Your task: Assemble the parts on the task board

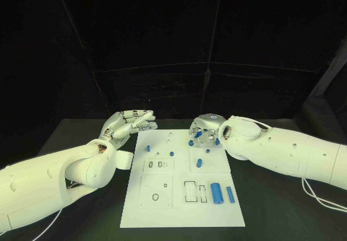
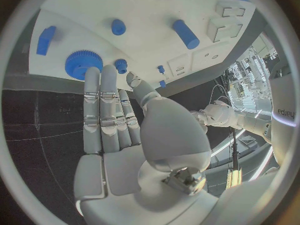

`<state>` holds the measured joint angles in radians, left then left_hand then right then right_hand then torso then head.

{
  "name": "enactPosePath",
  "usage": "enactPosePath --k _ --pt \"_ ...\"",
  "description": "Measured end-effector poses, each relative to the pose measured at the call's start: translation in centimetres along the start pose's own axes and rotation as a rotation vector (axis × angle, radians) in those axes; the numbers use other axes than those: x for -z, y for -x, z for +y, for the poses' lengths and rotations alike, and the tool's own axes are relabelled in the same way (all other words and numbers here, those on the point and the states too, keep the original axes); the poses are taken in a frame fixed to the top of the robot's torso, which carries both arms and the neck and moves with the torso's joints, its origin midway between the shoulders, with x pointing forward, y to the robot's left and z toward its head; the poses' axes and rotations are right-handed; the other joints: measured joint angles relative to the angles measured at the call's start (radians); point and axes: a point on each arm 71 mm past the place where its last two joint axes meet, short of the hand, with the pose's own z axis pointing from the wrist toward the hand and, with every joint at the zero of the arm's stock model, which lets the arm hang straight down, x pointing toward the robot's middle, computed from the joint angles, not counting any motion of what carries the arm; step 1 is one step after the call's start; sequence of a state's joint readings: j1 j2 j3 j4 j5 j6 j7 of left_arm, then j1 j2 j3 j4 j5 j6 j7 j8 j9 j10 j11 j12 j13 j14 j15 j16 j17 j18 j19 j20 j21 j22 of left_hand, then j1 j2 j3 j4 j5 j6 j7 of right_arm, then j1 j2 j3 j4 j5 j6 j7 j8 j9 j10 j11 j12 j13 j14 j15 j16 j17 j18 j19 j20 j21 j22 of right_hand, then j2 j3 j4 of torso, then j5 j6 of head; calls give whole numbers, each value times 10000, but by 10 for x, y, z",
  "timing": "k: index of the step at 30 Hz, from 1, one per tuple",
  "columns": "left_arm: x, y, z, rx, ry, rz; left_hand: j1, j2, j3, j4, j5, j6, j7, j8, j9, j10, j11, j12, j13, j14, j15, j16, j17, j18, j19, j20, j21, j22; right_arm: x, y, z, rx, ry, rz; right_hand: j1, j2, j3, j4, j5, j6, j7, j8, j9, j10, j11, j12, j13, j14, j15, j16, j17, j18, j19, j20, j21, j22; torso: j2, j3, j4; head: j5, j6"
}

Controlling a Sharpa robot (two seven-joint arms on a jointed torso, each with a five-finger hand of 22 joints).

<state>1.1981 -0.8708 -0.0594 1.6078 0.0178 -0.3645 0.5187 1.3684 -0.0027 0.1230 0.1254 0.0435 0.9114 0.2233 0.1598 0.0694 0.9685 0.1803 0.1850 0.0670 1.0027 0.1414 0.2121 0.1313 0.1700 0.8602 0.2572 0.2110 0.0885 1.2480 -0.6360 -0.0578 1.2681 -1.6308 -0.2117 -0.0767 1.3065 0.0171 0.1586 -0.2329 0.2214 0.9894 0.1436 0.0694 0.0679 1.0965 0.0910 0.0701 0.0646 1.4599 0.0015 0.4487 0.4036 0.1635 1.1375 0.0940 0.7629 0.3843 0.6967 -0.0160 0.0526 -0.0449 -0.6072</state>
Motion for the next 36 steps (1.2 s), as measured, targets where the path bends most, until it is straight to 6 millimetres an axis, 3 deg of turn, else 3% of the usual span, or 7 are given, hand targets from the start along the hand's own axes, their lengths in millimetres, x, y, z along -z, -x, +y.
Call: enactPosePath --k 2,10,20,36 --pt "0 0 0 13 -2 26 0 0 0 0 0 0 0 0 0 0 0 -12 0 0 0 0 0 -1 0 0 0 -10 -1 -1 0 67 -42 94 0 0 98 44 0 0 0 0 13 0 0 59 0 0 0 250 205 159 48 -48 170 99 38 -2 7 -12 -23" --pt "0 -2 0 73 -8 137 0 0 -27 -27 0 0 0 -9 -8 0 0 -36 1 0 0 0 -1 0 0 0 0 -11 -3 -3 -3 227 -176 463 15 -144 547 221 0 80 -13 0 12 1 0 60 -1 35 -35 1094 851 158 48 -47 775 470 188 2 13 -23 -24" --pt "0 -4 -1 120 -20 227 0 0 -27 -27 0 -1 -1 -39 -7 0 0 -78 1 0 0 -44 7 0 0 0 0 -35 -6 -6 -3 227 -161 729 14 -143 1028 400 0 251 -43 0 22 176 -52 60 -1 34 -35 1537 1170 156 -12 -31 1122 688 322 3 62 -73 -21" --pt "-1 -3 -2 114 -28 225 0 0 -27 -27 0 34 35 -78 -15 -1 1 -78 -6 -1 0 -40 5 -1 -1 0 -54 -43 -8 -2 1 124 29 645 -159 -316 1541 693 0 357 -5 0 19 382 -51 63 -6 34 -35 2097 1560 155 -100 25 1549 938 443 28 86 -52 -36"
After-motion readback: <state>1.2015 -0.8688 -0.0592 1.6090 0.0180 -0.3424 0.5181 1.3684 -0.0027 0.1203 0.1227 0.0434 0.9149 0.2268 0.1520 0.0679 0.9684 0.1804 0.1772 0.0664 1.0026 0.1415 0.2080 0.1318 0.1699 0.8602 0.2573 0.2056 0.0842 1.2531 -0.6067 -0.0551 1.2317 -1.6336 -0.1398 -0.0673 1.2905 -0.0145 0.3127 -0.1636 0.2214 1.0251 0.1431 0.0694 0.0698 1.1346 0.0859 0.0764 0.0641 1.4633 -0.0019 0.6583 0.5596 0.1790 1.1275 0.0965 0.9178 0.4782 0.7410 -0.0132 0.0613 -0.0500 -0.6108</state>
